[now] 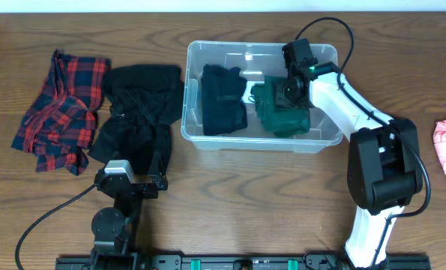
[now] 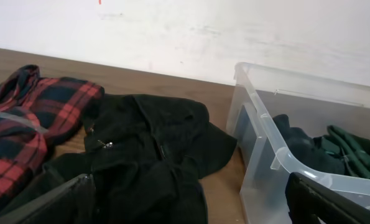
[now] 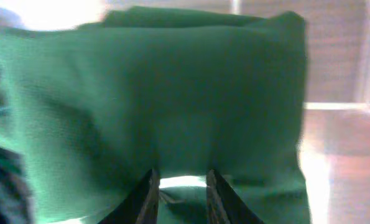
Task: Pack container
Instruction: 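Press the green cloth flat, open right gripper and withdraw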
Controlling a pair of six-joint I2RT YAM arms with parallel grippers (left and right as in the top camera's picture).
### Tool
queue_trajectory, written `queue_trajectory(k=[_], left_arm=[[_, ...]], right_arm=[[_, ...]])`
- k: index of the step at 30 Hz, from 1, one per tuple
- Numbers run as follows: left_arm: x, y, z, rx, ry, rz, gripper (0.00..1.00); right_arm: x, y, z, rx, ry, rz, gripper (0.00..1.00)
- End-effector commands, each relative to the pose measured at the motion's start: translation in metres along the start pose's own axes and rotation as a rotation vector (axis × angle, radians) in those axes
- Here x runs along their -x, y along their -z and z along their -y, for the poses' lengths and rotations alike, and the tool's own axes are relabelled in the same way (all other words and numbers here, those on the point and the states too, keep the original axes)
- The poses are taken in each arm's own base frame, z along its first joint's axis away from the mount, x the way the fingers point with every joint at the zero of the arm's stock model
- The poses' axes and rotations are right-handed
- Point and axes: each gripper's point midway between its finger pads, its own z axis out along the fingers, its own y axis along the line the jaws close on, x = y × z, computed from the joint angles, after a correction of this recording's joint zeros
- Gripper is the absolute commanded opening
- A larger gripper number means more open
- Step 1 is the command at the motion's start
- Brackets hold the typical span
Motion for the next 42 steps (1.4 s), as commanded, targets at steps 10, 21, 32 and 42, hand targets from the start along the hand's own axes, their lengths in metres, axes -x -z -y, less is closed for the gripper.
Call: queue_trajectory(k=[10, 21, 32, 42], left_arm=[[-0.016, -0.001, -0.007, 0.03, -0.006, -0.05, 0.98], [-0.016, -0.001, -0.007, 0.03, -0.006, -0.05, 0.98], [-0.016, -0.001, -0.007, 0.03, -0.006, -0.05, 0.98], [-0.016, -0.001, -0.007, 0.03, -0.006, -0.05, 0.98]], right_arm=[[-0.008, -0.001, -0.053, 0.125, 0.021, 0.01, 0.25], [0.005, 0.006, -0.041, 0.106, 0.013, 0.022, 0.28], [0.06, 0.113, -0.024, 0.085, 0.061, 0.045, 0.86], [0.058, 0.207, 0.07, -0.014, -0.069, -0.011, 0.99]])
